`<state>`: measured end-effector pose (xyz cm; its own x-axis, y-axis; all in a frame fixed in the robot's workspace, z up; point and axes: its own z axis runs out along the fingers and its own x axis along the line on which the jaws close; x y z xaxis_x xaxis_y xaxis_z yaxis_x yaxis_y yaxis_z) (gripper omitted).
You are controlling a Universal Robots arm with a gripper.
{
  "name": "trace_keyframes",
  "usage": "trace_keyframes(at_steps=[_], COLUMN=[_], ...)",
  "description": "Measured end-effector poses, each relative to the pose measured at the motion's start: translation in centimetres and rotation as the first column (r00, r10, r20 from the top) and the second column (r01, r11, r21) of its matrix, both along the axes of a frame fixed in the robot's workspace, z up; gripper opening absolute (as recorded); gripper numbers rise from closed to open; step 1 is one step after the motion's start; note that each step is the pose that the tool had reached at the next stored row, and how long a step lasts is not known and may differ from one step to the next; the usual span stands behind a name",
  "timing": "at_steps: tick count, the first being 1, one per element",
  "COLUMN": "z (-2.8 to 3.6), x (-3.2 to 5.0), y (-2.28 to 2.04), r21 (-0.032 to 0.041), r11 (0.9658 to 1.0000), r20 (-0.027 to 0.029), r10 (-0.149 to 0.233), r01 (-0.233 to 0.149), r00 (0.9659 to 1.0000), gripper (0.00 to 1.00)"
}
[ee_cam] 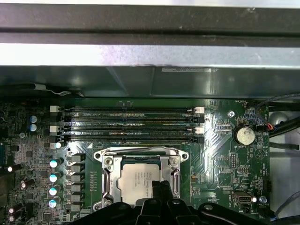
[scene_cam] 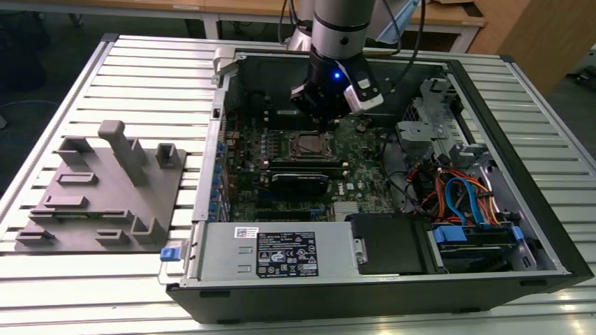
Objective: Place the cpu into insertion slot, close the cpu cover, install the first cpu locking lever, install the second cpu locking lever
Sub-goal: 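Install the second cpu locking lever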
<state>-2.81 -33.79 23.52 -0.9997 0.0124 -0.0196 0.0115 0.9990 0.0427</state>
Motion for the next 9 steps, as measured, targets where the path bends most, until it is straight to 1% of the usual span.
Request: trace_keyframes(at_steps=[3,5,6,9], z=[0.01,0.01,0.00,-0.06], x=[0.00,0.00,0.00,0.00], y=[0.00,-0.06,-0.12,-0.59], r21=[-0.0003,-0.0024,-0.0031,-0.0033], r11=[1.0000,1.0000,1.0000,1.0000], r20=[-0.0001,-0.0001,-0.0002,-0.0002], r10=[0.000,0.000,0.000,0.000], r01=[0.000,0.000,0.000,0.000], r00=[1.0000,1.0000,1.0000,1.0000], gripper=[0.10,0.10,0.10,0.10])
